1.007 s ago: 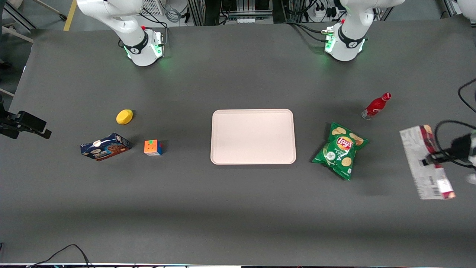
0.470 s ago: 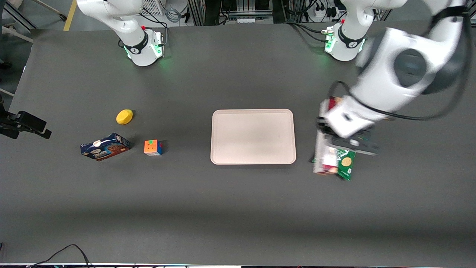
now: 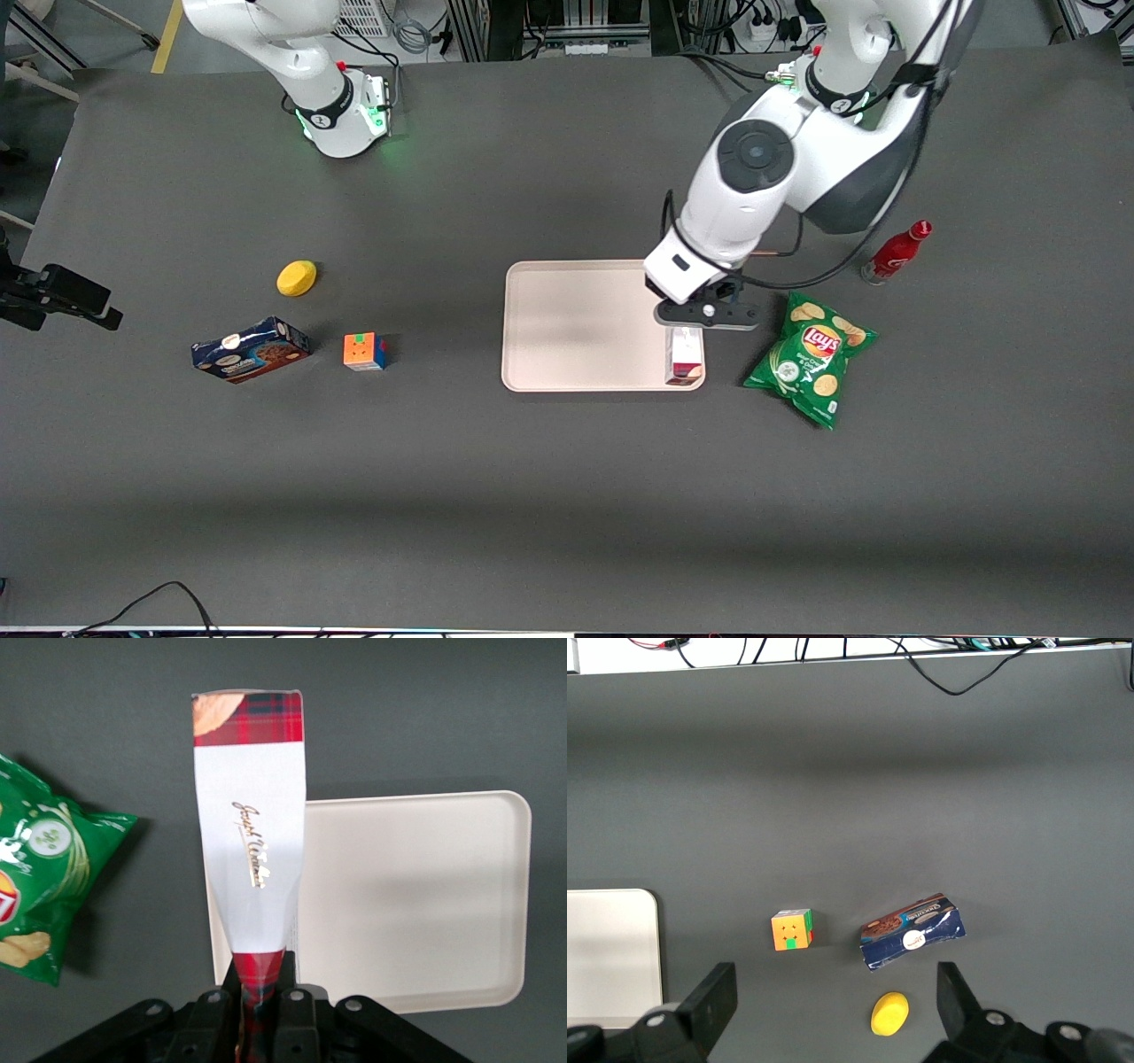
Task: Place red cookie box on tray
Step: 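Lower the cookie box onto the tray beside its rim and open the gripper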
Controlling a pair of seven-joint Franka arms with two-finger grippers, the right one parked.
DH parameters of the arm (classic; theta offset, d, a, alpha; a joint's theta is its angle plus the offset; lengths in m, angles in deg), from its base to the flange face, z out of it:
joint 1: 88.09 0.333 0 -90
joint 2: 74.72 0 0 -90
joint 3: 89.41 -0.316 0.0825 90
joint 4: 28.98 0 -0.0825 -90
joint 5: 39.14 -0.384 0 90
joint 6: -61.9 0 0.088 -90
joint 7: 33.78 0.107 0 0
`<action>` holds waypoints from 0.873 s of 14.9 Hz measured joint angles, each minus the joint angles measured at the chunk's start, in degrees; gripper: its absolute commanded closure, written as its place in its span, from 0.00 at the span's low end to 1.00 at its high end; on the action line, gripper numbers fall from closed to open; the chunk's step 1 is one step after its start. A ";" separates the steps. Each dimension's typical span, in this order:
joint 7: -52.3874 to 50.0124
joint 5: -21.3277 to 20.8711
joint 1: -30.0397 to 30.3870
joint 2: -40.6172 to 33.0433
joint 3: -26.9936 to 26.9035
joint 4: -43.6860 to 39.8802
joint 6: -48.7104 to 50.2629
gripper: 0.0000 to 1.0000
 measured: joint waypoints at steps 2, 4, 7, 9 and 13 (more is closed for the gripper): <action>-4.31 -2.03 -0.12 0.36 0.95 4.49 -5.69 1.00; -6.99 -4.11 -0.21 0.63 1.31 9.51 -12.20 1.00; -8.71 -5.30 -0.21 0.73 1.32 16.01 -19.65 1.00; -8.91 -5.31 -0.21 0.77 1.30 18.13 -22.34 1.00; -9.08 -7.00 -0.19 2.22 1.03 20.26 -27.10 1.00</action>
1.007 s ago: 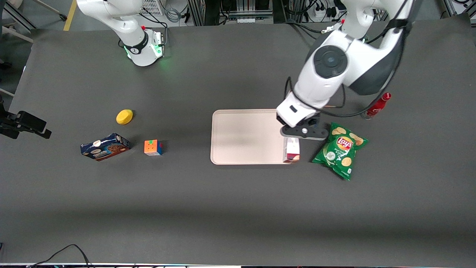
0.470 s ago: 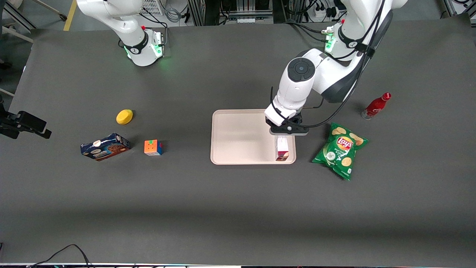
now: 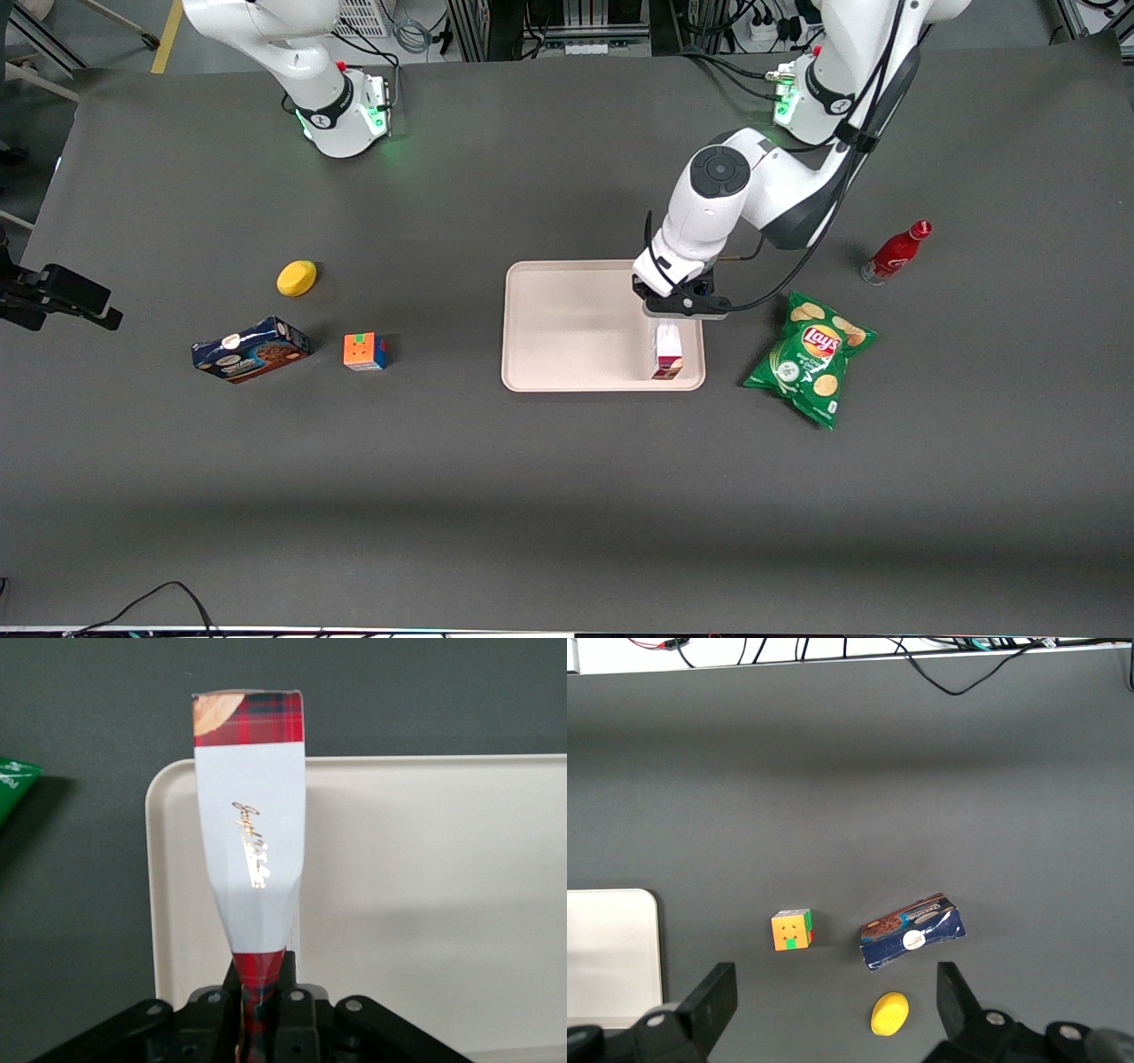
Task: Place red cookie box on tray
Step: 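Lower the cookie box onto the tray beside its rim and open the gripper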
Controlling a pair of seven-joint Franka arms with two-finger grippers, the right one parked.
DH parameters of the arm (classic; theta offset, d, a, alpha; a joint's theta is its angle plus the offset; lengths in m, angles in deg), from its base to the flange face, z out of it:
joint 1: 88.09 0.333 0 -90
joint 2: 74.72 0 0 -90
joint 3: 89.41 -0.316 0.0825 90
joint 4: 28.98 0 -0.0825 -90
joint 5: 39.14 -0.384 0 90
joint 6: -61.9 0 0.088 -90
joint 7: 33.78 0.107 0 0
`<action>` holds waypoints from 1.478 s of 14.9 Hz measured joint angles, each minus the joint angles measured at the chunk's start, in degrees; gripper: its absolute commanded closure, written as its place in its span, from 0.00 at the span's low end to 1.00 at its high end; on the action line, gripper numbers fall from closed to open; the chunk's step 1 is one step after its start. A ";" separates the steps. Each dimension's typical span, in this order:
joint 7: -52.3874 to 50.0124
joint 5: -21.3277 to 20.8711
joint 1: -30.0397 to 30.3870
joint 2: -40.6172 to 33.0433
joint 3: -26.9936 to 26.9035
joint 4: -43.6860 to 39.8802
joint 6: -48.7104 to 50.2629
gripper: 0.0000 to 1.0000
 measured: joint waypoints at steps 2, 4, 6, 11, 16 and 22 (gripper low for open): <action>-2.06 -4.45 0.04 1.31 -0.38 0.34 -0.52 1.00; -5.31 -8.90 0.05 2.62 -0.62 0.53 -0.73 1.00; -6.88 -10.41 0.05 3.58 -0.69 0.62 -0.99 1.00; -7.89 -10.66 0.06 4.93 -1.80 1.36 -3.59 0.75; -10.00 -10.71 0.06 5.78 -2.06 1.63 -4.91 0.00; -10.38 -10.75 0.32 5.01 -2.20 -0.90 -4.82 0.00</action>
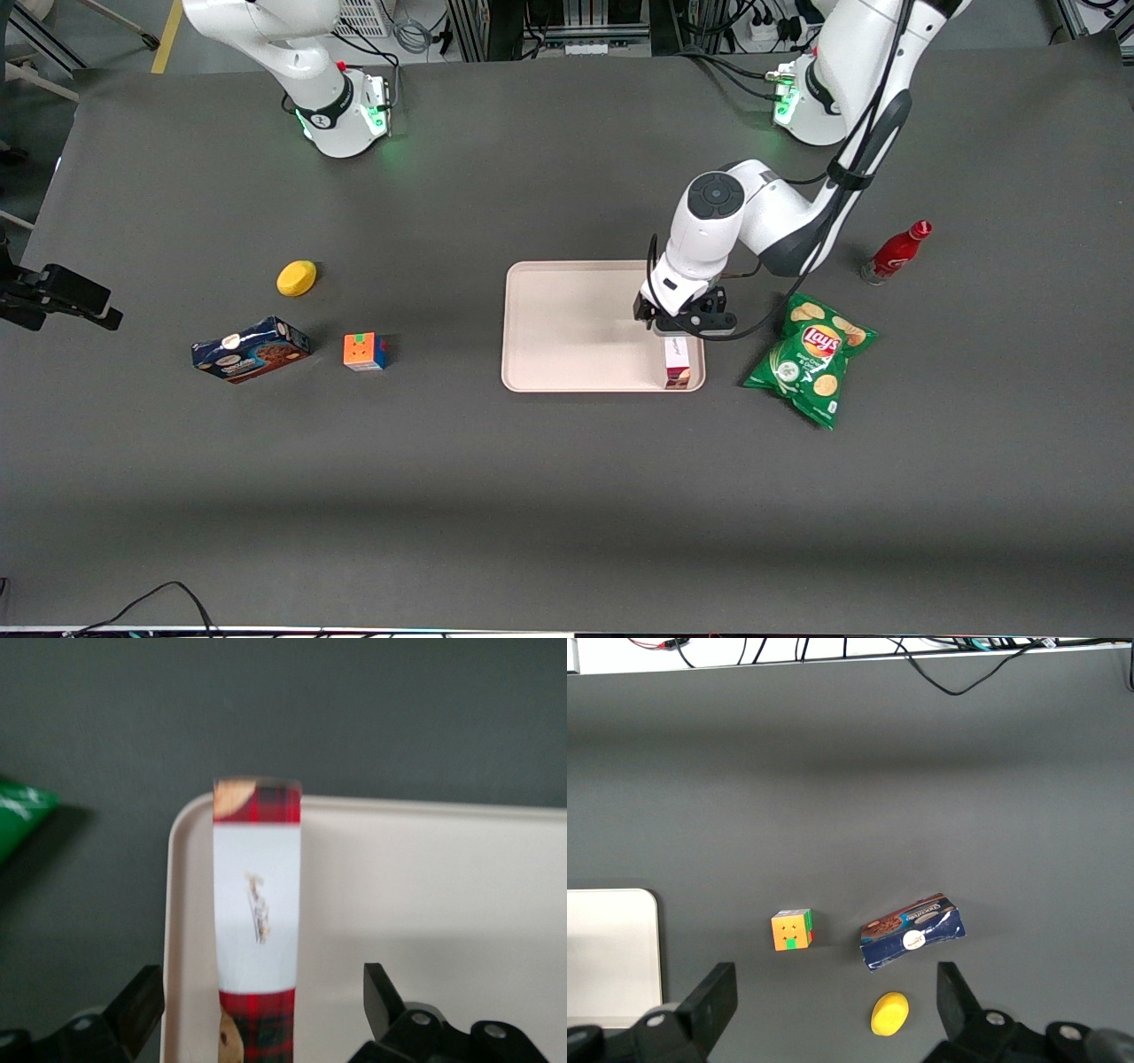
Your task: Place red cookie box on tray
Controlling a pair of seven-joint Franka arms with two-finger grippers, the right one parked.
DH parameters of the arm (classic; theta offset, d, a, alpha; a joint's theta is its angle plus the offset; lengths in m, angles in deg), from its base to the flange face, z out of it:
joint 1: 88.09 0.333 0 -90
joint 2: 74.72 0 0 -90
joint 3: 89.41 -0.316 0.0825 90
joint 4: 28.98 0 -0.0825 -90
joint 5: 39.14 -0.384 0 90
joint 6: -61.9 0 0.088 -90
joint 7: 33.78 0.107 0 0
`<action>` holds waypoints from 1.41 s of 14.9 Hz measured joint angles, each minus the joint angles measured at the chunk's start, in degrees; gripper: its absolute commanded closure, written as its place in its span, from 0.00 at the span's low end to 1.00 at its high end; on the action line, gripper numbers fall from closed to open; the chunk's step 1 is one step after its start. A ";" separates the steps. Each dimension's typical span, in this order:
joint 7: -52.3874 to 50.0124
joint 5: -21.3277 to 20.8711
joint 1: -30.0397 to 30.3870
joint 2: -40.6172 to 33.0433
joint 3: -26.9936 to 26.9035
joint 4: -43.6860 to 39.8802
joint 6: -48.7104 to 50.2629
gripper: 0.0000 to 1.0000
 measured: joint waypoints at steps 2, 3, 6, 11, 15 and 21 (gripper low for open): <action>-0.03 0.18 0.38 -1.75 -0.23 -2.91 2.12 0.00; 0.05 0.79 0.74 -3.02 -0.48 -4.66 3.92 0.00; 9.69 9.64 3.24 -7.54 -1.80 -9.87 10.72 0.00; 29.85 21.07 8.36 -14.61 -9.98 -18.83 28.48 0.00; 40.07 21.70 10.38 -19.91 -17.01 -24.47 42.00 0.00; 49.92 21.83 12.66 -27.99 -22.05 -26.00 54.30 0.00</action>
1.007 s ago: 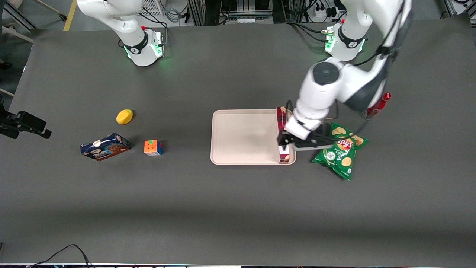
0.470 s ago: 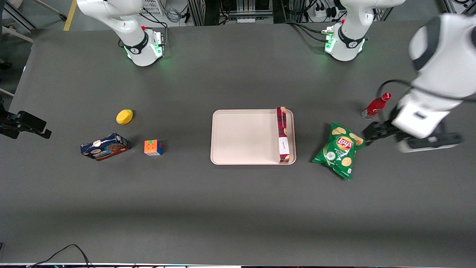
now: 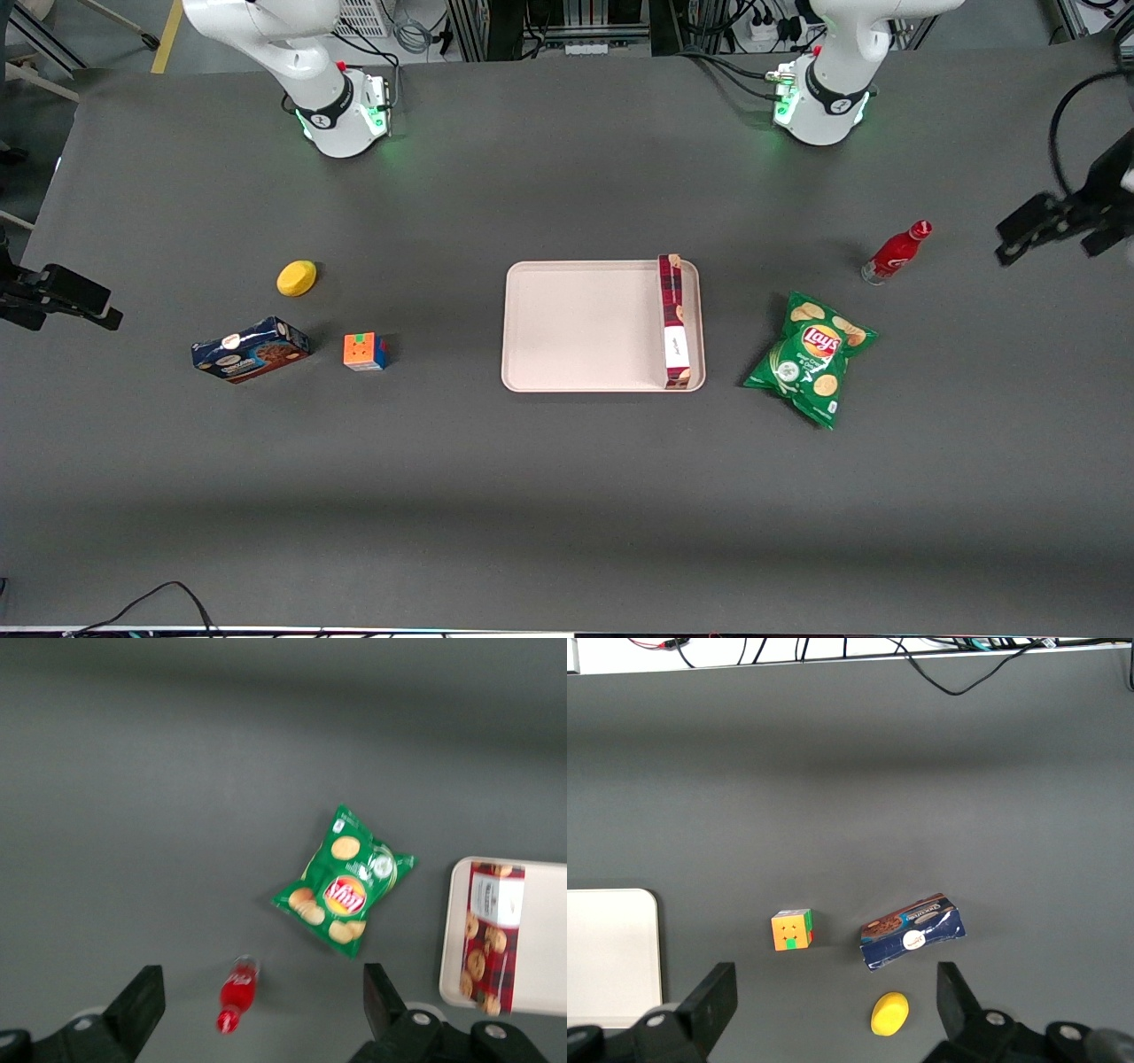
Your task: Place red cookie box on tray
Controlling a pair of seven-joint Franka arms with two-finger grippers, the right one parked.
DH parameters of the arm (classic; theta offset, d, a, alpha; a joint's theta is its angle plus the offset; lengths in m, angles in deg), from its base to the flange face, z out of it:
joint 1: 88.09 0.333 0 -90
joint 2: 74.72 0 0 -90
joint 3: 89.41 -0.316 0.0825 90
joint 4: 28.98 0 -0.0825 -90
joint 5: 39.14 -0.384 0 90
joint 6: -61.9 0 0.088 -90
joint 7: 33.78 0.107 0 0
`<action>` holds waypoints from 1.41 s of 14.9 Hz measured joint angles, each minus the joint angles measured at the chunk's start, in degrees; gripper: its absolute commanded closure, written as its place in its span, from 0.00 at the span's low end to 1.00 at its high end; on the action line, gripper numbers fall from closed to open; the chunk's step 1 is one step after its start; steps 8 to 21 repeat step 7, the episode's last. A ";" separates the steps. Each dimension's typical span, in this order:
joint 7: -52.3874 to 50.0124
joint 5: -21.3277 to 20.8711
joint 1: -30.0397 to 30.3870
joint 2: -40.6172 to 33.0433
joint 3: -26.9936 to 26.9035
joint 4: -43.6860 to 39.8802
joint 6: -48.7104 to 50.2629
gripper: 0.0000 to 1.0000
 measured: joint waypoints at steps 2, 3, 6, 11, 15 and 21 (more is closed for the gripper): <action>2.77 0.00 0.72 -1.93 -0.28 0.00 2.53 0.00; 3.77 0.01 0.86 -2.36 -0.52 0.00 3.27 0.00; 5.28 0.02 1.03 -2.40 -0.71 0.18 3.71 0.00; 5.71 0.02 1.03 -2.39 -0.71 0.25 3.71 0.00; 5.71 0.02 1.03 -2.39 -0.71 0.25 3.71 0.00; 5.71 0.02 1.03 -2.39 -0.71 0.25 3.71 0.00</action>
